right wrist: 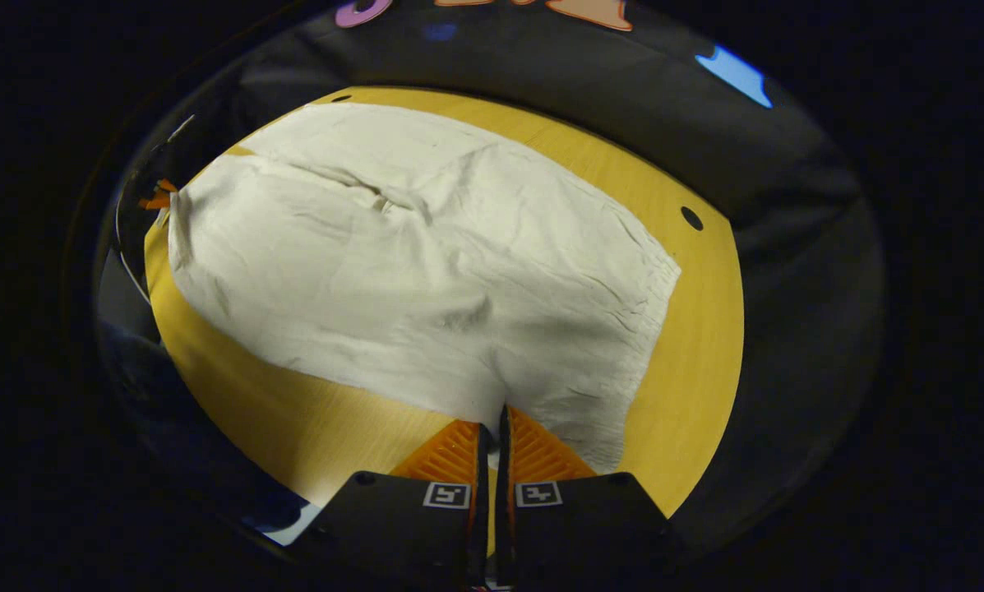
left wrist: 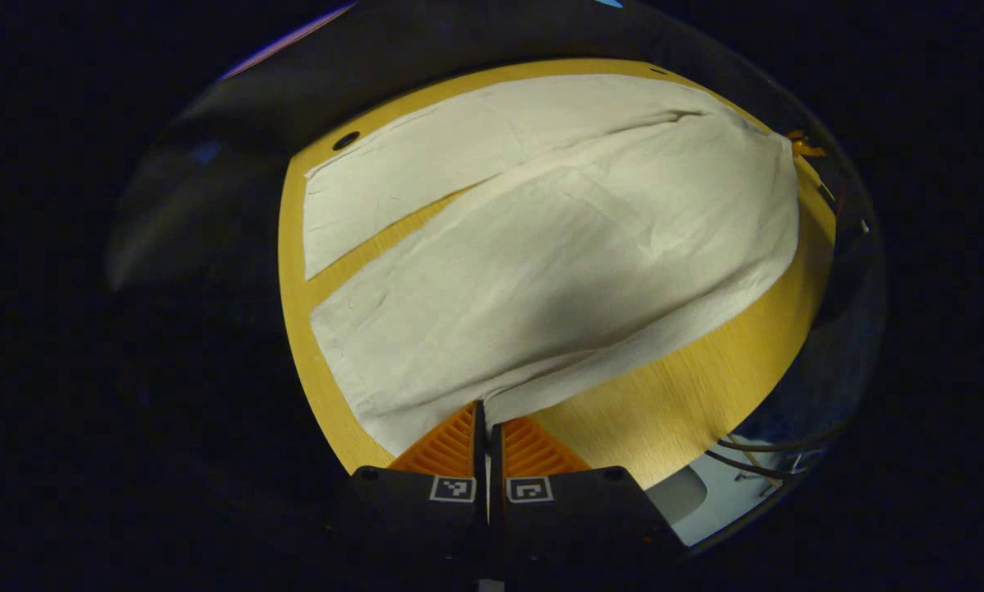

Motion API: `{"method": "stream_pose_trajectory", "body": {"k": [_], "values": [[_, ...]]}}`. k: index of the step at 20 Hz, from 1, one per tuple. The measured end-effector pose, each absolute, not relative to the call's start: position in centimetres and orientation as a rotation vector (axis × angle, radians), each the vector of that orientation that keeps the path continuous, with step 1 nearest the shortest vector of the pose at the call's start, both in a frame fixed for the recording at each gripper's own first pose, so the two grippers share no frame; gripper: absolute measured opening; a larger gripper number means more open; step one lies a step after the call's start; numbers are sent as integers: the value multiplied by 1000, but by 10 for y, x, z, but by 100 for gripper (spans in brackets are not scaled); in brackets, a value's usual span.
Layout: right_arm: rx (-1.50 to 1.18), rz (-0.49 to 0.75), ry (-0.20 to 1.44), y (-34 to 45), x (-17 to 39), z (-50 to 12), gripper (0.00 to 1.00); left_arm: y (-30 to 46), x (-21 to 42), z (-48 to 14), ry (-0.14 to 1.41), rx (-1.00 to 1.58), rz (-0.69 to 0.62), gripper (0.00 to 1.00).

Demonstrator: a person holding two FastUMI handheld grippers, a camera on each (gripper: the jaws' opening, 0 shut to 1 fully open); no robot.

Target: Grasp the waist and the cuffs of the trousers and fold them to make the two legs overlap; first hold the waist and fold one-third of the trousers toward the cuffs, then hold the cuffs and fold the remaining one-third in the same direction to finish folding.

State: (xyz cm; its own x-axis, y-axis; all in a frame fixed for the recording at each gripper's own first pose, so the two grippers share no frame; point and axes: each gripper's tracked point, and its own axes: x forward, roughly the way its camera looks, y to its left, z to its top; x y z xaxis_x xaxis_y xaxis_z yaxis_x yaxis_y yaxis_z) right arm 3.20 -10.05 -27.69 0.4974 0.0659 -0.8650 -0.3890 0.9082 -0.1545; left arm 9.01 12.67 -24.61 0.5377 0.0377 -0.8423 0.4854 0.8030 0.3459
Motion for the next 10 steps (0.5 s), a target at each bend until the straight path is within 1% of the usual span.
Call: {"method": "stream_pose_trajectory", "body": {"k": [2,3,4,5,7,9,10], "values": [[-272,222,954,-97,51,-261,5,107,133,-222,865,502,-238,0],[-232,191,918,-95,61,-253,6,99,156,-209,816,475,-212,0],[-189,162,879,-94,74,-242,5,91,181,-194,757,462,-190,0],[-145,131,841,-93,86,-234,6,84,206,-179,697,452,-165,0],[-65,79,767,-92,110,-216,6,72,261,-146,570,435,-118,0],[-9,45,708,-93,131,-202,6,64,315,-118,488,401,-70,0],[12,30,681,-95,141,-194,6,74,303,-95,455,372,-48,0]]}}
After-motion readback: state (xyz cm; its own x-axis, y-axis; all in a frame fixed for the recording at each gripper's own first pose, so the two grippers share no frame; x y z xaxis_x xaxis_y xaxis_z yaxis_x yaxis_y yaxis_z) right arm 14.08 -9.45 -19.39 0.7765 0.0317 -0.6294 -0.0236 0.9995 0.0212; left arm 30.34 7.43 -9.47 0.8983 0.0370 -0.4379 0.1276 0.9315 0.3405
